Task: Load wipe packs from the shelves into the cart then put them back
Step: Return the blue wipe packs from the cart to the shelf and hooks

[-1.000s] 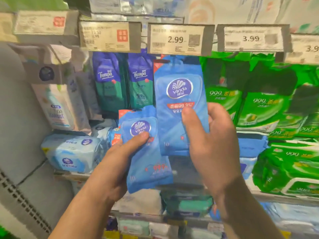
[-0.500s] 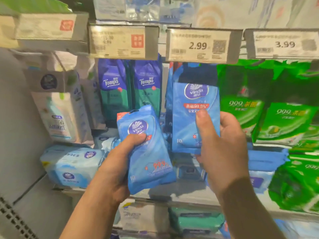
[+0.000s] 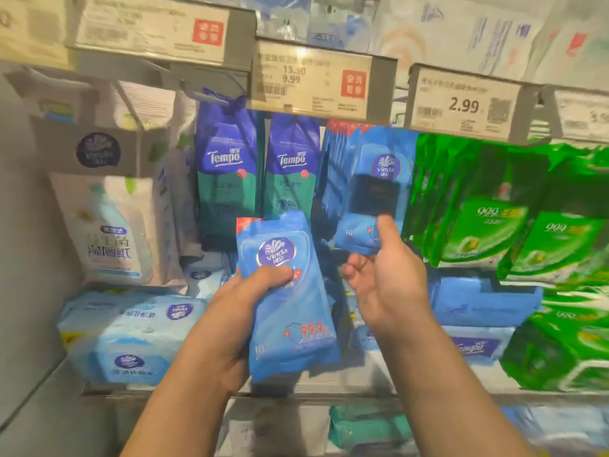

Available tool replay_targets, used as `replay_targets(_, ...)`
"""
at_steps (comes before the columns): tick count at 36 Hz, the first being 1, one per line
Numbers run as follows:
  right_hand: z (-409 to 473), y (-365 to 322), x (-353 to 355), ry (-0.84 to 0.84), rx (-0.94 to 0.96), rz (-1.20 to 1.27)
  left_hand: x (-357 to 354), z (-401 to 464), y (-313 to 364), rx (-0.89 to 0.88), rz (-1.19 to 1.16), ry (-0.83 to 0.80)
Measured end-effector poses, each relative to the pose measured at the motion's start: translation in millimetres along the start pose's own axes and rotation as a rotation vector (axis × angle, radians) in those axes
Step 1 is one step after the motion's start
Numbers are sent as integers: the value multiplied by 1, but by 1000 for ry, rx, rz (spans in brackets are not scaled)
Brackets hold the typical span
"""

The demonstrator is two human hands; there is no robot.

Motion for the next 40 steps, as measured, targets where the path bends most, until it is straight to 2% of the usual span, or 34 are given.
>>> replay_targets(6,25,4,-1,130,-8,-16,9,-6,-11,108,-80,-109)
replay_targets(10,24,11,0,129,-62,3,7,-6,-7,79,-102,-148)
replay_targets(13,7,23,4,75,-136,-48,6,-5,-7,75,-140,-158)
replay_targets(15,-9,27,8,14,-131,-198,2,-4,-9,92,-146,-184)
replay_targets(22,-61,26,-8,-413,129,-733,3,7,-12,22,-99,-136)
replay_targets(28,-62,21,-1,-437,185,-776,-4,10,-12,-57,-15,-132)
replay_targets(32,-58,15,12,-379,210,-808,-5,12,-15,-52,32,-132)
replay_targets(36,-52,3,31,-218,221,-712,-5,13,-18,-21,15,-100)
replay_targets(40,-56,-27,44,-50,416,-701,-2,17,-20,0,33,-47)
Point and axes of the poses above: each hand's wrist, its own z-axis towards the middle knuckle, its own x-axis out of the back of the hand, y = z × x, the point moved 9 cm from there along z, towards the middle knuckle, and after that the axes turned 4 degrees about y, right-handed, at the moved point
